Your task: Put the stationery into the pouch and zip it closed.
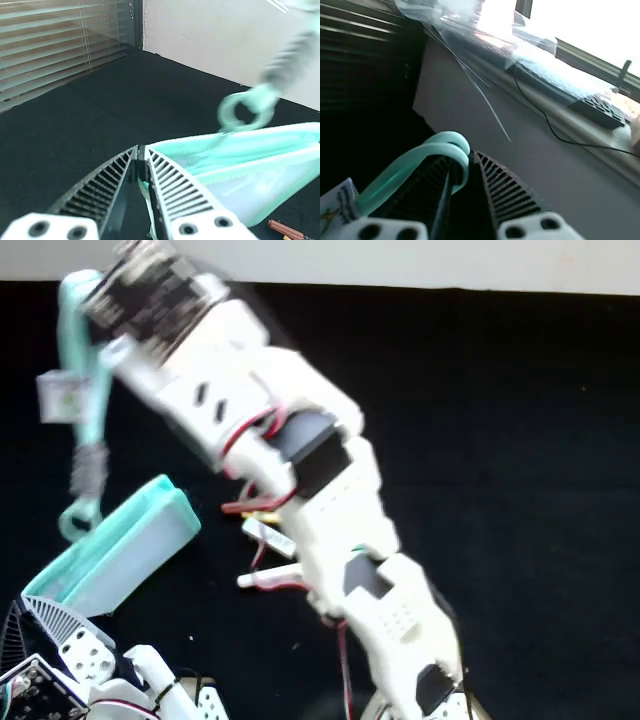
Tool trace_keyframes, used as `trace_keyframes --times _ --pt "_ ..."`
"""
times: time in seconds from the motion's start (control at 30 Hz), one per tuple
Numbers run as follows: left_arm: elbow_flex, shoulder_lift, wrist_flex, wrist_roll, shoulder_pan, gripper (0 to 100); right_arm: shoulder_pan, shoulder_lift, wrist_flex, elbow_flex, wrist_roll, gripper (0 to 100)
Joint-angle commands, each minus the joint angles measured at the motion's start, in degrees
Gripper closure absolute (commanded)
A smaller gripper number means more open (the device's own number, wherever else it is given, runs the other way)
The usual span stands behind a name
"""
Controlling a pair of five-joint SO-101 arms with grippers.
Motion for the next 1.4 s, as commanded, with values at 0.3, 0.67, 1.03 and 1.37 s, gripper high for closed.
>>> trace_keyframes --times 0.3,0.67,1.03,1.37 --pt "3.21 -0.40 1.41 -1.76 -0.40 99 15.60 -1.10 1.45 -5.85 -8.18 99.2" --pt "3.21 -0.40 1.41 -1.85 -0.40 99 4.35 -1.10 1.54 -5.76 -16.62 76.9" --pt "3.21 -0.40 1.41 -1.85 -0.40 99 9.63 -0.66 20.97 -5.23 -21.10 68.2" --pt "3.30 -0.40 1.41 -1.85 -0.40 99 22.11 -0.57 31.43 -5.05 -10.90 68.5"
